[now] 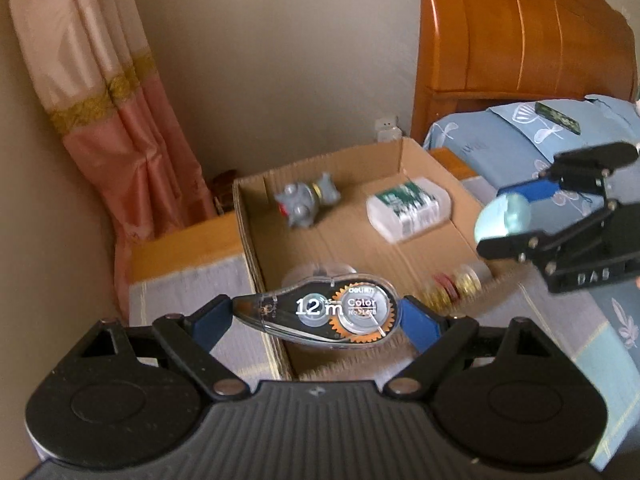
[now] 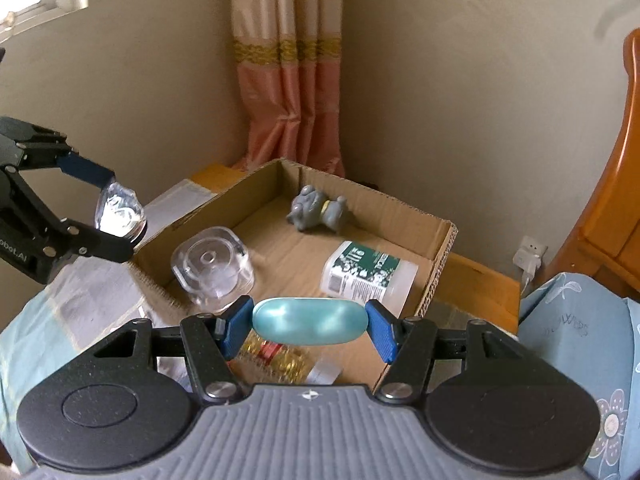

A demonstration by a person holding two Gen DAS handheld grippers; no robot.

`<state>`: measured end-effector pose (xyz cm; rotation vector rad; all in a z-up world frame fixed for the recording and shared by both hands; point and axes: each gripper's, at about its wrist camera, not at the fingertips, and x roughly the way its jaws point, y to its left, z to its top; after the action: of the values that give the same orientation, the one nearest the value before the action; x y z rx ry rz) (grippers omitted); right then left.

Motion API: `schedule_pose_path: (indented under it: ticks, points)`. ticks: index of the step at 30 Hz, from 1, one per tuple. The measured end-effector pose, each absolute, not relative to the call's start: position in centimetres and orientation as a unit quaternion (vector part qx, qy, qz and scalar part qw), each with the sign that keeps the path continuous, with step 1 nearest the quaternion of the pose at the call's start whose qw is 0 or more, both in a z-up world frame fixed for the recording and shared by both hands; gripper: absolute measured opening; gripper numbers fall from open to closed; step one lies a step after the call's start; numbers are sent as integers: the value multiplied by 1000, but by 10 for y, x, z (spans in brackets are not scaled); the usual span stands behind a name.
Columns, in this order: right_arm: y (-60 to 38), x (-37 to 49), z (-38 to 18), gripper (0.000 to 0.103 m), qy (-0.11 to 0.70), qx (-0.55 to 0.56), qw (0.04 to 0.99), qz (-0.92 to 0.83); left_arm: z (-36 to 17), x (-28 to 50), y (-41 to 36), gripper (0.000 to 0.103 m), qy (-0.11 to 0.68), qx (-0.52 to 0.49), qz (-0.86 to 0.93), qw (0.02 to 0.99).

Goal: Organize rigid objects
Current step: 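Carry the tape and blue case into the box and open both tools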

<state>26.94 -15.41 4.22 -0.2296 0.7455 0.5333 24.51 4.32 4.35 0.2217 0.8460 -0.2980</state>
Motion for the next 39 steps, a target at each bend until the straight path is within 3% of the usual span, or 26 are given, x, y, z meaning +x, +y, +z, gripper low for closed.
schedule_pose_path:
  ticks: [13,15,17,19,39]
  points:
    - [-146,304,15,67,400,-75,886,223,41,309,24,89,417,120,-127,892]
    - [-146,303,16,70,396,-72,888,222,38,315,22,89,419,117,-126,891]
    - [-149,301,20,84,387,-66,893,221,35,322,21,89,422,115,-124,891]
    - [-152,298,24,88,383,-63,895,221,33,329,20,89,425,111,-121,890]
    - [-158,259,35,97,371,-68,897,231,23,353,5,95,422,95,-107,895]
